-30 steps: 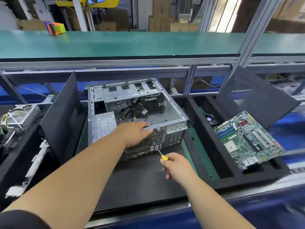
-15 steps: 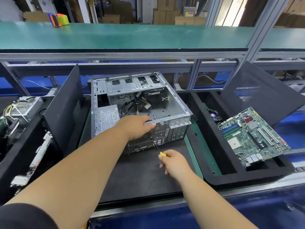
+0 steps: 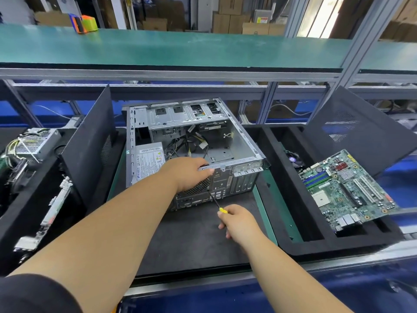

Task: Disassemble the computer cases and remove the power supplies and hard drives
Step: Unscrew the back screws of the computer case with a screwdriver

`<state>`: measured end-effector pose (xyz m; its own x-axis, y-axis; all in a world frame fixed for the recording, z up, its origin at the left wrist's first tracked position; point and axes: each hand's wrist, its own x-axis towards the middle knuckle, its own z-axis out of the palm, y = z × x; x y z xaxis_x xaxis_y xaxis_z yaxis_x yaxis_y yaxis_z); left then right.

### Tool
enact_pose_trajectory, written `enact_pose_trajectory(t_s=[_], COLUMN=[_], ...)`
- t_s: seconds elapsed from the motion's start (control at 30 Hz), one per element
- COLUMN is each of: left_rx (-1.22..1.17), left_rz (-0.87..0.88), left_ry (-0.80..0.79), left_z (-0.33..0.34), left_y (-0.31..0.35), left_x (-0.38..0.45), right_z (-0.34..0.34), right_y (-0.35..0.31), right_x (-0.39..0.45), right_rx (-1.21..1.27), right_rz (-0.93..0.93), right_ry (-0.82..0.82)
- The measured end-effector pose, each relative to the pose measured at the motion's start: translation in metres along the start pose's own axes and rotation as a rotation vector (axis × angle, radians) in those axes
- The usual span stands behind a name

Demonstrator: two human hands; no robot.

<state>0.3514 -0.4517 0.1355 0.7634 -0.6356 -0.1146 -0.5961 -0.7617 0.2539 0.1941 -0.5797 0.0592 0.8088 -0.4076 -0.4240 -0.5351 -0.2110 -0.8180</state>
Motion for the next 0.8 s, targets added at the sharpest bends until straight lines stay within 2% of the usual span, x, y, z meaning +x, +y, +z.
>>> enact_pose_trajectory(t_s=[0.53, 0.63, 0.8], left_rx=[-0.009, 0.008, 0.022], left_rz=[-0.002, -0.002, 0.006], left_ry=[-0.02, -0.028, -0.044], left_z=[0.0, -0.001, -0.002], left_y=[0.0, 0.001, 0.001], left_x=[0.002, 0.002, 0.002], right_z=[0.0, 0.006, 0.003], right_y=[-0.006, -0.007, -0.012], right_x=[-0.001, -0.004, -0.005], right_rx=[0.032, 0.224, 0.653], right_rz=[0.01, 0.111, 0.387], right_ry=[-0.003, -0.038, -0.213])
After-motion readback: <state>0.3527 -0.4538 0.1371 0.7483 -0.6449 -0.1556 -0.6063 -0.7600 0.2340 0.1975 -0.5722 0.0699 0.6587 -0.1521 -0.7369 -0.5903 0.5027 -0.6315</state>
